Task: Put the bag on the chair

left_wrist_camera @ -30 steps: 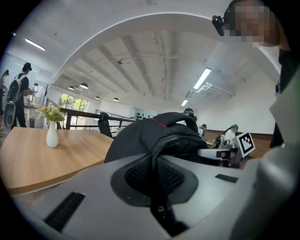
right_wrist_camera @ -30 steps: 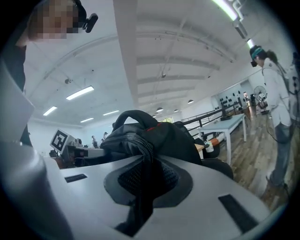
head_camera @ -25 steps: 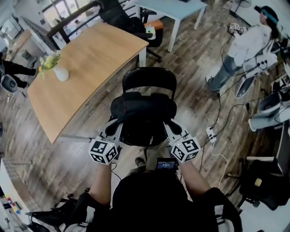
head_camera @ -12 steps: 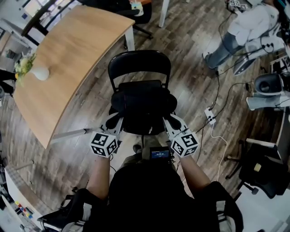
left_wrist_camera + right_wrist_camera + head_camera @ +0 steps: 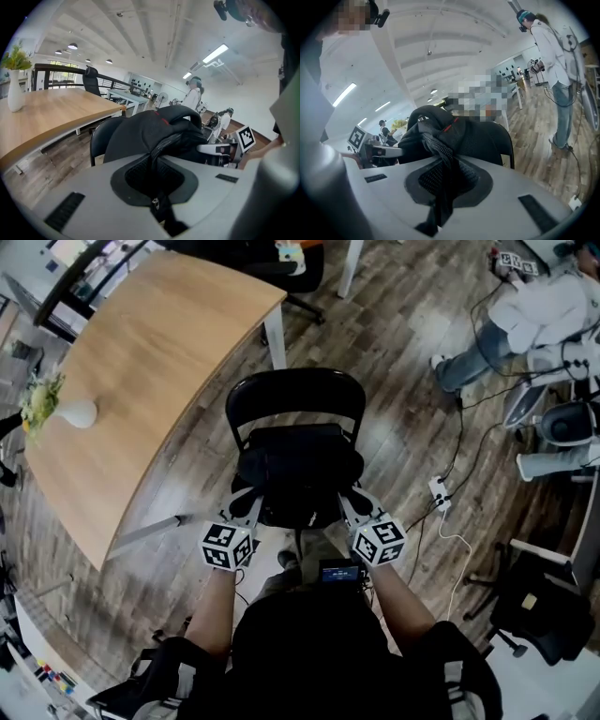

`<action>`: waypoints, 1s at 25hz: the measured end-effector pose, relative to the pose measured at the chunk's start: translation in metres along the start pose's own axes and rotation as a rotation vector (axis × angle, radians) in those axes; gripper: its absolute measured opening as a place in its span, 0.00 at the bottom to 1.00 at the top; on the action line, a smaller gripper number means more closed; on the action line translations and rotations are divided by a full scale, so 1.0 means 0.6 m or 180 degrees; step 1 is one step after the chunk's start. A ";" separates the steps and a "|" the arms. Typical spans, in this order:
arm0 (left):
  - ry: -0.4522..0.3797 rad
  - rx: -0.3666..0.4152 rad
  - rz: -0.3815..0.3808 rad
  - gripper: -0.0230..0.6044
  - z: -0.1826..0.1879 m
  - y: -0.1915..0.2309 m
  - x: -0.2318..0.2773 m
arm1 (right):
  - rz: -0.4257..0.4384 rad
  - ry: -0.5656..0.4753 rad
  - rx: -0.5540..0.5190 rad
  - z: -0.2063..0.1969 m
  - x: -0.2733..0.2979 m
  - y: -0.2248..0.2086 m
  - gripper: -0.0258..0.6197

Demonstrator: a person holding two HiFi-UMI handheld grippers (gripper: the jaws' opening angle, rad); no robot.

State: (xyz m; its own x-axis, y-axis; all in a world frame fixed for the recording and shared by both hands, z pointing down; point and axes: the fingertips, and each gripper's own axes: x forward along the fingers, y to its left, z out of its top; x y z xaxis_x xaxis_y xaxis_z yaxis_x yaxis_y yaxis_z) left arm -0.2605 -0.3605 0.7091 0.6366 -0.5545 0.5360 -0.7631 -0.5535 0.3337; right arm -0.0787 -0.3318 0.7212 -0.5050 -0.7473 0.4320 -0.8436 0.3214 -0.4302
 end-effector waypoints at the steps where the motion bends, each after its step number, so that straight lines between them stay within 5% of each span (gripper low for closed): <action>1: 0.0014 -0.0054 0.0010 0.07 0.004 0.011 0.012 | 0.0008 0.0022 0.0001 0.004 0.015 -0.008 0.09; 6: 0.0069 -0.0430 0.0004 0.07 0.037 0.073 0.076 | -0.0037 0.0141 0.0050 0.040 0.097 -0.048 0.09; 16: 0.0197 -0.0035 0.0303 0.07 0.086 0.141 0.179 | -0.0347 0.0187 -0.0034 0.082 0.202 -0.127 0.09; 25: 0.0287 -0.0011 0.0445 0.08 0.097 0.188 0.250 | -0.0471 0.0240 -0.0037 0.093 0.259 -0.174 0.10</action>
State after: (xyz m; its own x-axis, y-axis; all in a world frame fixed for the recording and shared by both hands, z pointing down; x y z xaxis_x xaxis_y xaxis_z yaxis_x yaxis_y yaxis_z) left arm -0.2443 -0.5422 0.7821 0.5117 -0.5677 0.6448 -0.8440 -0.4726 0.2537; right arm -0.0586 -0.5138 0.7890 -0.3869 -0.7413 0.5484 -0.9116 0.2180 -0.3484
